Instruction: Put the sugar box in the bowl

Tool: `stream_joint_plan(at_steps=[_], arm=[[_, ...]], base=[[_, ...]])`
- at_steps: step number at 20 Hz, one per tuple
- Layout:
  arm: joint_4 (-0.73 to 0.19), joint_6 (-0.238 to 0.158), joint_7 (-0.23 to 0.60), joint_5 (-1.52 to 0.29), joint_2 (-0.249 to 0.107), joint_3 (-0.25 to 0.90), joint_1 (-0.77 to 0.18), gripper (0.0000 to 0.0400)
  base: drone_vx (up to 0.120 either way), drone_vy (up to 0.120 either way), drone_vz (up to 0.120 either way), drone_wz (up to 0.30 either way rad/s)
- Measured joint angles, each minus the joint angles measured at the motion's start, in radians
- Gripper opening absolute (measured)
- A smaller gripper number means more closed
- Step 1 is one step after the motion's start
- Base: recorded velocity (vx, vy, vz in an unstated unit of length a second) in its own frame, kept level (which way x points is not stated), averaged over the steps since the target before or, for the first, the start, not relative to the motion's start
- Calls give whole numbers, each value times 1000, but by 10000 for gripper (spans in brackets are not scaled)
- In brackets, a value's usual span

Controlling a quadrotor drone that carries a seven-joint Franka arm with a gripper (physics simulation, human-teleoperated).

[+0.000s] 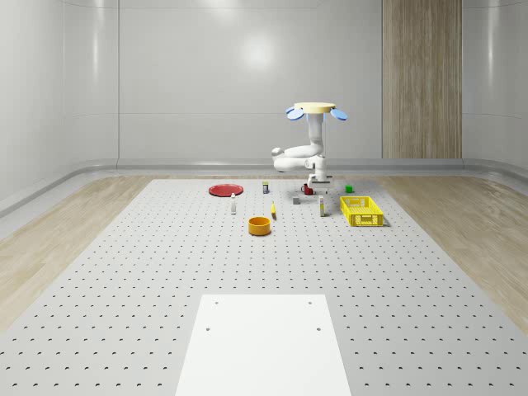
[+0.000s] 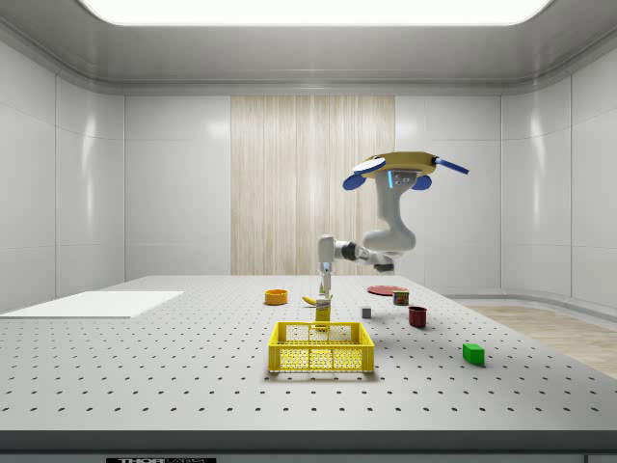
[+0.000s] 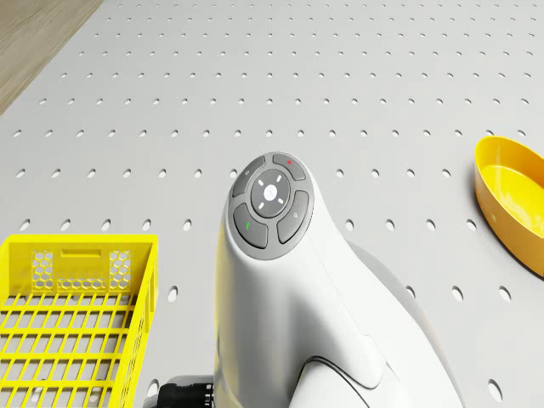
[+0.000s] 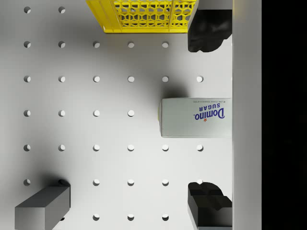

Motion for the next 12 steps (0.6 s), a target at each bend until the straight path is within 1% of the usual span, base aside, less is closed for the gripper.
stream_joint_plan(at_steps=[2, 5, 12], arm=[[0, 7, 2, 3, -7, 2, -2, 400], [2, 20, 3, 0, -19, -5, -4, 400], [17, 74, -2, -62, -51, -77, -6, 400]], base=[[120, 0, 0, 0], [0, 0, 0, 0], [0, 0, 0, 0]])
